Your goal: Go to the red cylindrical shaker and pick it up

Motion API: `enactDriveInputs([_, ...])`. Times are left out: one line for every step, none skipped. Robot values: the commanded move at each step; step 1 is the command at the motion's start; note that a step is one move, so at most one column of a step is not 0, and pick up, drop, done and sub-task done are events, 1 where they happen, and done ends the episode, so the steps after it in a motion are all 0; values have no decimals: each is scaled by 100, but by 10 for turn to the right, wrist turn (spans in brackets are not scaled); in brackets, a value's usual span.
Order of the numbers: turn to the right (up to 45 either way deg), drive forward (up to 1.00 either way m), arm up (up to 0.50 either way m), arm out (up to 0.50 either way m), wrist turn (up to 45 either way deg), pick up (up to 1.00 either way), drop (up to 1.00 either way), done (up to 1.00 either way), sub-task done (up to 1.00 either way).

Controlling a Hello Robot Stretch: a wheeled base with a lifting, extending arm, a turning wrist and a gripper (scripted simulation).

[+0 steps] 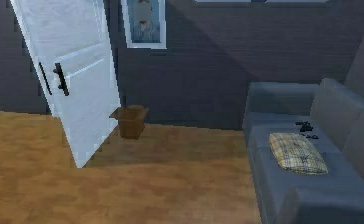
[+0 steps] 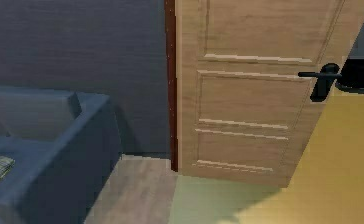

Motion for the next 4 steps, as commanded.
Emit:
enactDriveInputs([60, 0, 0, 0, 0, 0, 0, 0, 0])
enactDriveInputs([0, 20, 0, 0, 0, 0, 0, 0, 0])
enactDriveInputs([-390, 0, 0, 0, 0, 0, 0, 0, 0])
enactDriveInputs([0, 60, 0, 0, 0, 0, 0, 0, 0])
